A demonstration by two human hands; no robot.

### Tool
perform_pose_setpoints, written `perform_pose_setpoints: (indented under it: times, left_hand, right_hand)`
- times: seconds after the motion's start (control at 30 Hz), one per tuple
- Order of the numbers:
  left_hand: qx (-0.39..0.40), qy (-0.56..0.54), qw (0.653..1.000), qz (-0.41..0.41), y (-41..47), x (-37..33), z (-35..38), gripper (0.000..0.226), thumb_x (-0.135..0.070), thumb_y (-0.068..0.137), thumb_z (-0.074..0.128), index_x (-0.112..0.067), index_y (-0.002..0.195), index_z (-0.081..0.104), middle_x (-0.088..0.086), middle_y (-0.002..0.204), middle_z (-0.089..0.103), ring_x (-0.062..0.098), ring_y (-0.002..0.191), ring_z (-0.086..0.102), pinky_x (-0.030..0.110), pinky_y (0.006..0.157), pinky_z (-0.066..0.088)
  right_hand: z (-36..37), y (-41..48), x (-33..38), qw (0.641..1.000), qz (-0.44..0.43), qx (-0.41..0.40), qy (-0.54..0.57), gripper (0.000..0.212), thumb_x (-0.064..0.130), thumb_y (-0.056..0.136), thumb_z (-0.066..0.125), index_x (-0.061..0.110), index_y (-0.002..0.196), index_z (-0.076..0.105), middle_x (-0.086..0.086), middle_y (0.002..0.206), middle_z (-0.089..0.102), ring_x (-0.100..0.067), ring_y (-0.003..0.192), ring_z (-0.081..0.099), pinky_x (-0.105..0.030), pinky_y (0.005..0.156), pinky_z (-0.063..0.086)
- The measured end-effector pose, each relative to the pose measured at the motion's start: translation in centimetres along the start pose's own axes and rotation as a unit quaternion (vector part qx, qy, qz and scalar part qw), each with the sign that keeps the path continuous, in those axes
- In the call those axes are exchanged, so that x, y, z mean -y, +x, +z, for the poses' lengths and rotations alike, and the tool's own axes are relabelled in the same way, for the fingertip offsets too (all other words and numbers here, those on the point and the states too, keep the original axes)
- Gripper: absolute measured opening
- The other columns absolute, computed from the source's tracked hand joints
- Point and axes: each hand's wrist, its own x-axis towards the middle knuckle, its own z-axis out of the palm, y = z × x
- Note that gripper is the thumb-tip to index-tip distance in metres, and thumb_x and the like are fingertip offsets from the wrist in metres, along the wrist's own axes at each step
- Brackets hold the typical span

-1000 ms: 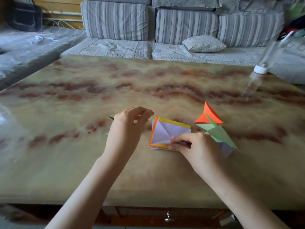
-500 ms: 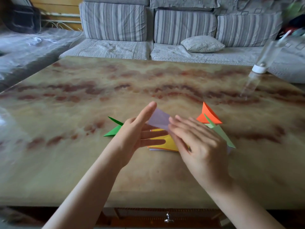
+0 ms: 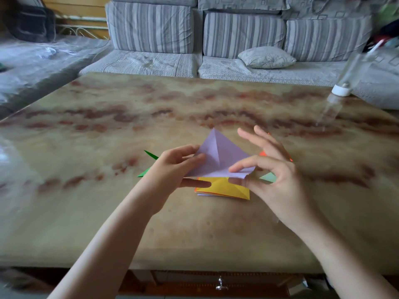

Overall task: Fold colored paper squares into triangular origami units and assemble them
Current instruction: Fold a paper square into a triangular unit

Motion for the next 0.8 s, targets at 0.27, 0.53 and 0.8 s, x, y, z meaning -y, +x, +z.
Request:
perform_pose_setpoints:
  times: [0.27, 0.53, 0.8]
  left_hand:
    - [0.081, 0.031, 0.996, 0.011, -0.7, -0.4, 1.3, 0.038, -0.032, 0.094, 0.042, -0.006, 0.110, 0.065, 0.014, 0.103, 0.072, 0.025, 0.092, 0.071, 0.029, 0.066, 0.057]
    - [0.083, 0.065, 0.994, 0.036, -0.7, -0.2, 2.2, 0.024, -0.011, 0.082, 0.066, -0.012, 0.106, 0.065, 0.005, 0.094, 0.075, 0.019, 0.085, 0.073, 0.022, 0.060, 0.055]
    - [0.071, 0.066, 0.994, 0.050, -0.8, -0.3, 2.3, 0.021, -0.002, 0.084, 0.065, -0.009, 0.103, 0.065, 0.002, 0.084, 0.075, 0.017, 0.080, 0.073, 0.019, 0.057, 0.052]
  right_hand:
    - [0.1, 0.2, 1.2, 0.975, 0.150, -0.056, 0.153, 0.007, 0.014, 0.077, 0.074, 0.017, 0.074, 0.069, 0.011, 0.066, 0.065, 0.002, 0.062, 0.055, -0.012, 0.054, 0.042]
    - [0.2, 0.5, 1.6, 0.944, 0.219, -0.107, 0.222, 0.026, 0.009, 0.073, 0.076, 0.018, 0.090, 0.060, 0.000, 0.078, 0.068, -0.005, 0.057, 0.057, -0.014, 0.048, 0.043]
    - [-0.2, 0.4, 1.8, 0.932, 0.253, -0.114, 0.232, 0.006, 0.015, 0.077, 0.073, 0.018, 0.078, 0.068, 0.011, 0.061, 0.066, 0.001, 0.049, 0.054, -0.012, 0.047, 0.042]
